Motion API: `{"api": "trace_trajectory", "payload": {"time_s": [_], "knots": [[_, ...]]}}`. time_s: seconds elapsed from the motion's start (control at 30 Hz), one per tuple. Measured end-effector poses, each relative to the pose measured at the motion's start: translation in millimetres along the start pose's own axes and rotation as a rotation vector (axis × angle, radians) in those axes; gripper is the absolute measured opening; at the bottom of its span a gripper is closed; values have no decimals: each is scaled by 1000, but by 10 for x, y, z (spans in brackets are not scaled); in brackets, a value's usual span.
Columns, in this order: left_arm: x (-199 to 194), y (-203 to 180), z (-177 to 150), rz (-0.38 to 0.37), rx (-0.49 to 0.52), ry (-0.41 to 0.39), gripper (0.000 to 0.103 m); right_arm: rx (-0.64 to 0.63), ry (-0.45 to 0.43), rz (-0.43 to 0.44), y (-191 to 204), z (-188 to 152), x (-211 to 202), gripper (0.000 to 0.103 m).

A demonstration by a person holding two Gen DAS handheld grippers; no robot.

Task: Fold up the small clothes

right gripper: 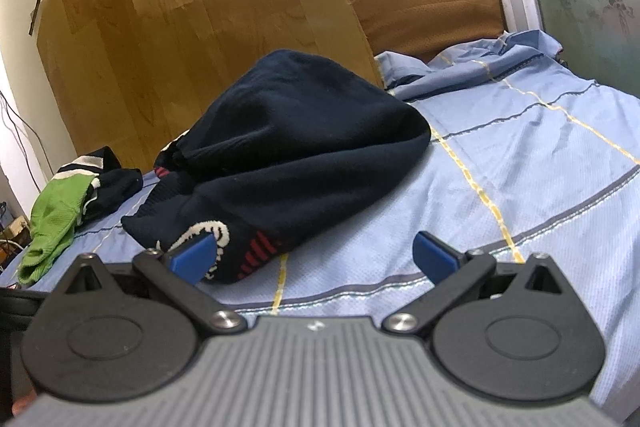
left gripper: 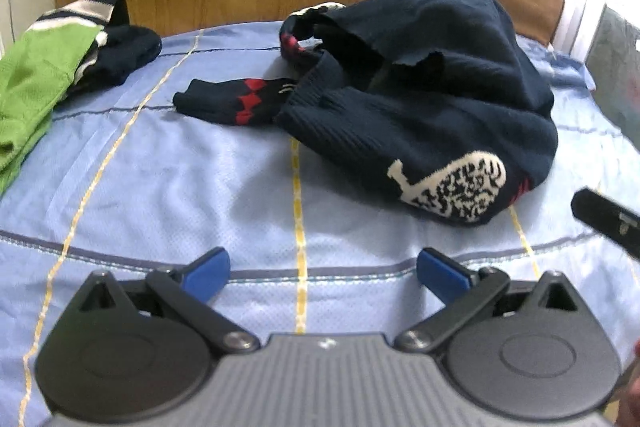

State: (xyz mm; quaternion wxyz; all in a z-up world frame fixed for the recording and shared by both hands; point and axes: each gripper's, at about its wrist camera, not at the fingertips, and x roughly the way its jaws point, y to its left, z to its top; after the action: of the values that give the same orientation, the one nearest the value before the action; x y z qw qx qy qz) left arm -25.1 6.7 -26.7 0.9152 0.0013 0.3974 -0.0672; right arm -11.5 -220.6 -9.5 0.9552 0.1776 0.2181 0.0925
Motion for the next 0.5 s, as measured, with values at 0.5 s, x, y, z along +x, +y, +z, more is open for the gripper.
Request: {"api": "trace_trajectory", "payload": {"time_s": [0.5], "knots": [[-305, 23, 112, 18, 14, -116, 103, 35, 15, -8, -35, 35, 12, 103]]}}
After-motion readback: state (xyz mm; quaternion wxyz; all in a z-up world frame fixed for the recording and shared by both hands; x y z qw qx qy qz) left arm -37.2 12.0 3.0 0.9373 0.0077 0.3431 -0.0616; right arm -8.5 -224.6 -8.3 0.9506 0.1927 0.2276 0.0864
